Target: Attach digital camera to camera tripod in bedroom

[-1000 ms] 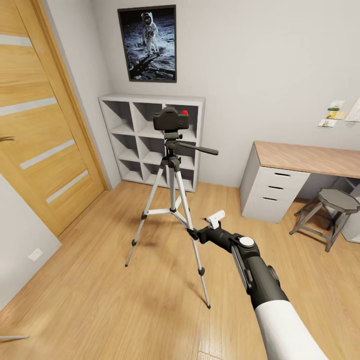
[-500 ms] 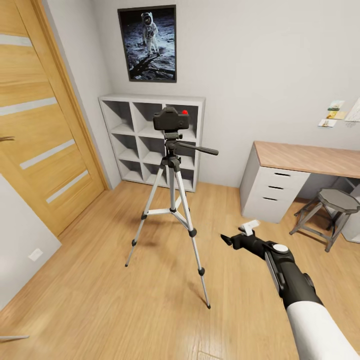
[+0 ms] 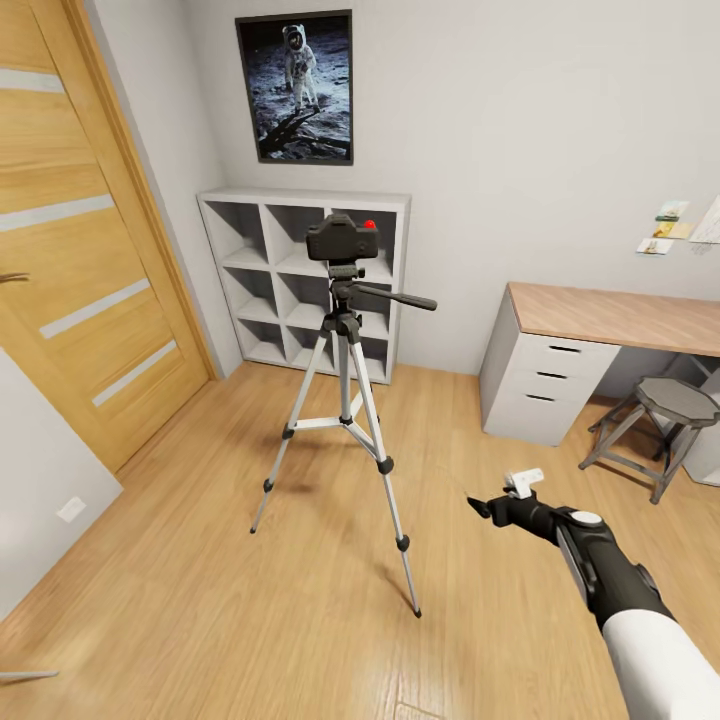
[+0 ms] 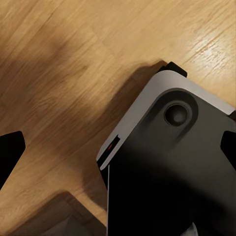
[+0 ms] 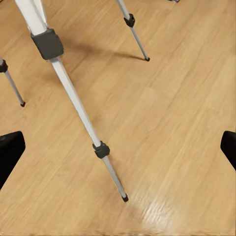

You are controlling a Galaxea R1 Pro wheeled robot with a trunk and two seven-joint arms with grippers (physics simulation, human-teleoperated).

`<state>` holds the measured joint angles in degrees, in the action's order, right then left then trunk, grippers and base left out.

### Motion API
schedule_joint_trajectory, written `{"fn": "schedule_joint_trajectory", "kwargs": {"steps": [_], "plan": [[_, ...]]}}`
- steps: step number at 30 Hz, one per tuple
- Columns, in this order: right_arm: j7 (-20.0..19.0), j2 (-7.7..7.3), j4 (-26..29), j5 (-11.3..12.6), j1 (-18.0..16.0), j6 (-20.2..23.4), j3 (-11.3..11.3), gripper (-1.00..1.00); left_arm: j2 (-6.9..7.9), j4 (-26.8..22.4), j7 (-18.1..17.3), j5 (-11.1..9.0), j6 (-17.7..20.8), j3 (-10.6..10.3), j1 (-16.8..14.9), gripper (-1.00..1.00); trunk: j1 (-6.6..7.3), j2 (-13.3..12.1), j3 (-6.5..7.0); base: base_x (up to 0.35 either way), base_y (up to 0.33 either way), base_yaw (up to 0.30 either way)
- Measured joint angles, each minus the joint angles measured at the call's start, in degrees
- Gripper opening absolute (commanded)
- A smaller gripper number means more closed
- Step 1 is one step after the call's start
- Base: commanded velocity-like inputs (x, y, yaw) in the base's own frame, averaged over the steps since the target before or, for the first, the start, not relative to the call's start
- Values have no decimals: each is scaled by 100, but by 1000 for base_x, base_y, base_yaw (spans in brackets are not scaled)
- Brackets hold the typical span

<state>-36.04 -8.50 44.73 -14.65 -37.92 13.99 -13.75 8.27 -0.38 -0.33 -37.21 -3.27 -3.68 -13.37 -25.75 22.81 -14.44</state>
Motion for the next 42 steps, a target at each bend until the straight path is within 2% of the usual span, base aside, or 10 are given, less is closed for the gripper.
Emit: {"fn": "schedule_joint_trajectory", "kwargs": {"steps": [7,12,16,23,26,27,32,33,39,42], "plan": [[-5,-77,-261,0,0,-23,-5,100,-1,14,-6,-23,16,2,-1,100,0,0,0,0,0,0],[-6,-86,-309,1,0,-27,-4,100,-9,23,-6,-29,39,2,0,100,0,0,0,0,0,0],[6,-95,-648,-6,0,-30,-3,100,-10,25,-7,-33,43,2,2,100,0,0,0,0,0,0],[68,-106,-716,-6,0,-29,-2,100,-10,25,-7,-34,43,2,4,100,0,0,0,0,0,0],[119,-155,-887,-1,0,-30,0,100,-10,25,-7,-36,43,2,5,100,0,0,0,0,0,0],[512,-242,-1561,8,-4,-41,8,100,-10,24,-6,-33,36,2,5,100,1,2,1,0,0,0],[1047,-287,-2820,2,-1,-79,24,100,-10,24,-7,-29,40,2,5,100,0,0,0,0,0,0],[1267,-348,-3429,-7,5,-271,36,100,-10,24,-6,-28,42,3,5,100,0,1,-1,0,0,0],[1524,-399,-4387,1,3,-675,52,100,-10,24,-7,-28,41,2,5,100,0,0,-1,0,0,0],[1747,-430,-4567,0,163,-730,61,100,-4,24,-6,-28,38,2,5,100,0,0,-1,0,0,0]]}}
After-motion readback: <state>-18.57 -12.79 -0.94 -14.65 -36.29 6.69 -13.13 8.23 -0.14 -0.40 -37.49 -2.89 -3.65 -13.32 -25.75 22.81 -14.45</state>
